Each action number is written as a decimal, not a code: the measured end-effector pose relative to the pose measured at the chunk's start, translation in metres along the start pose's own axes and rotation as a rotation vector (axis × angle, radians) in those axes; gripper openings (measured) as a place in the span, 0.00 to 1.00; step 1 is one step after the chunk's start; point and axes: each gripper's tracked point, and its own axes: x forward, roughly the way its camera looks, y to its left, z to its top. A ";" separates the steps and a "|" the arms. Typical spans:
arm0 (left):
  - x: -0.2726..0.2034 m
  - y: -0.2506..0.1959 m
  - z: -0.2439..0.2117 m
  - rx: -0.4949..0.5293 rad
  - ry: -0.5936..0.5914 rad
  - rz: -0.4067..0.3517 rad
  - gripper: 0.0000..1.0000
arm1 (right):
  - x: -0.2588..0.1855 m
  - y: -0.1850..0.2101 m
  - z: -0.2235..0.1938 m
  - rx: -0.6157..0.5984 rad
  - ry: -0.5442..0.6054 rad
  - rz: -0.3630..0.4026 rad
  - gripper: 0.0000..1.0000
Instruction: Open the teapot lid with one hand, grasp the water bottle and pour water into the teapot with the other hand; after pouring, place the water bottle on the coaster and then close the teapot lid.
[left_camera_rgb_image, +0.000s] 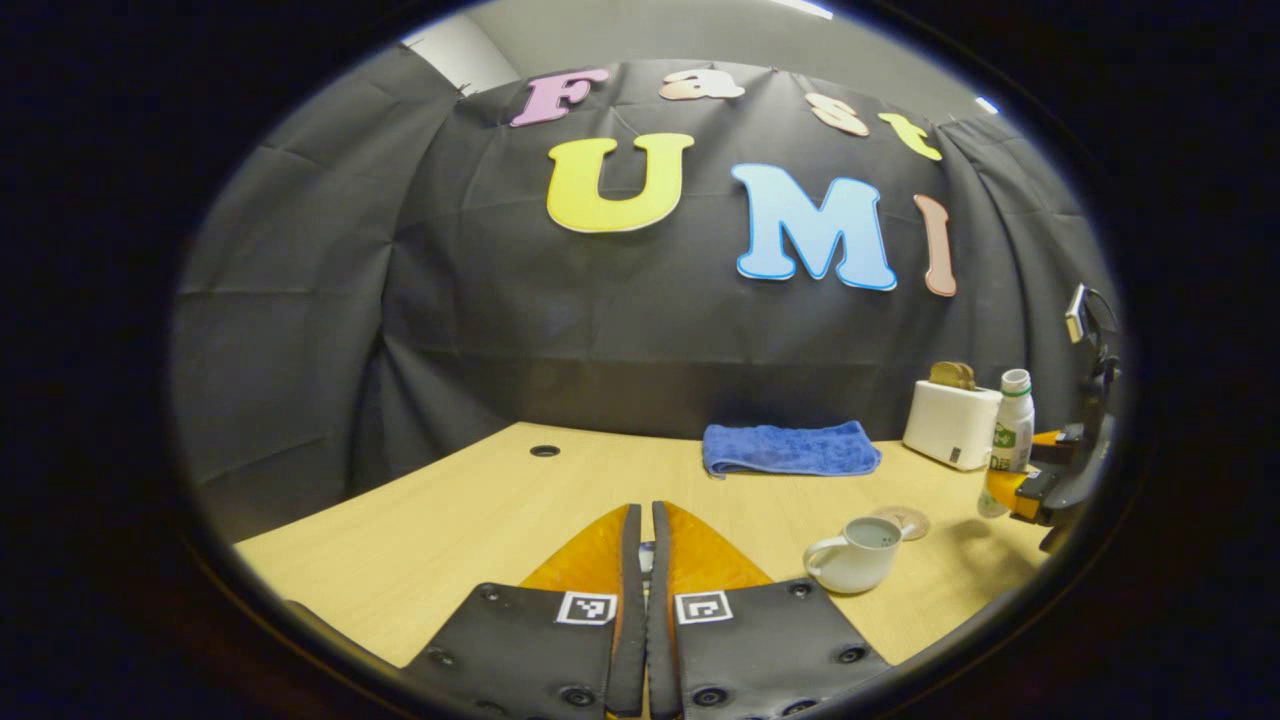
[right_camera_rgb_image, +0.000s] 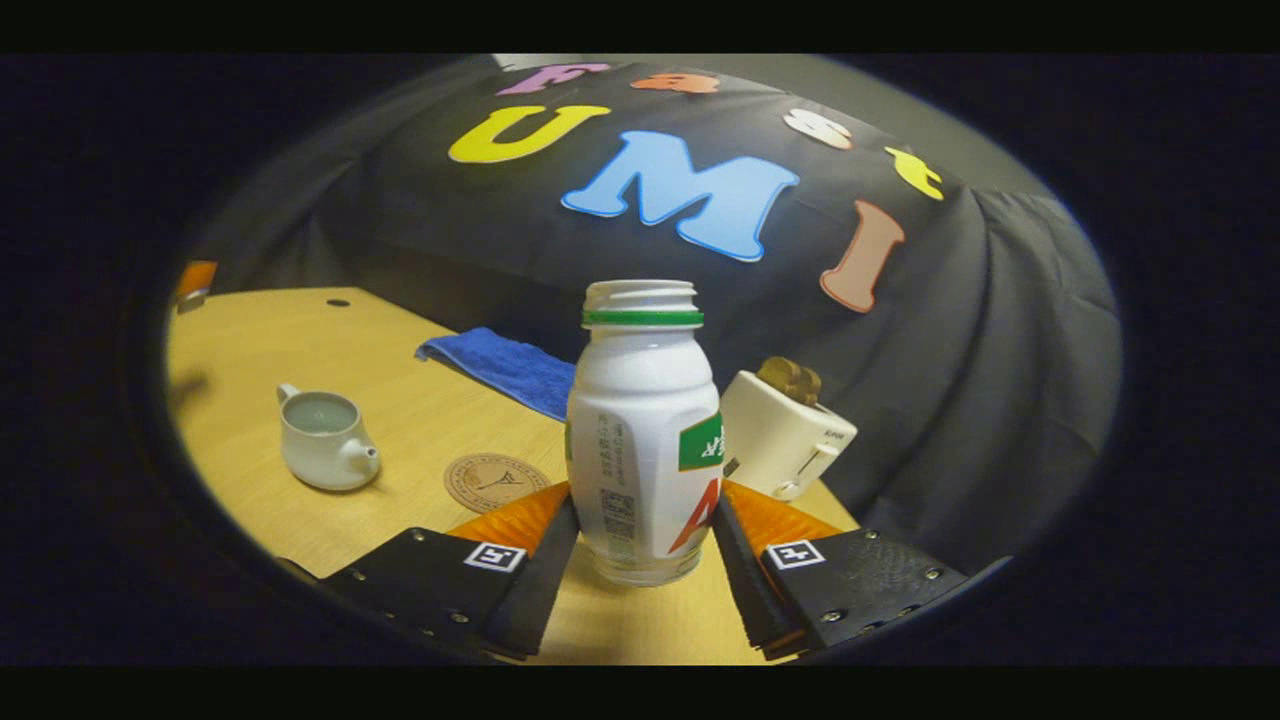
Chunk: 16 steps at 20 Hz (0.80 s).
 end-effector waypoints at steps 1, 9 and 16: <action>-0.001 0.001 -0.001 -0.002 0.001 0.000 0.07 | 0.001 0.001 0.004 -0.057 -0.003 -0.010 0.73; -0.002 0.007 -0.008 -0.015 0.013 0.004 0.07 | 0.008 0.023 0.024 -0.422 -0.016 -0.055 0.73; -0.007 0.019 -0.020 -0.034 0.026 0.010 0.07 | 0.009 0.048 0.035 -0.683 -0.057 -0.069 0.72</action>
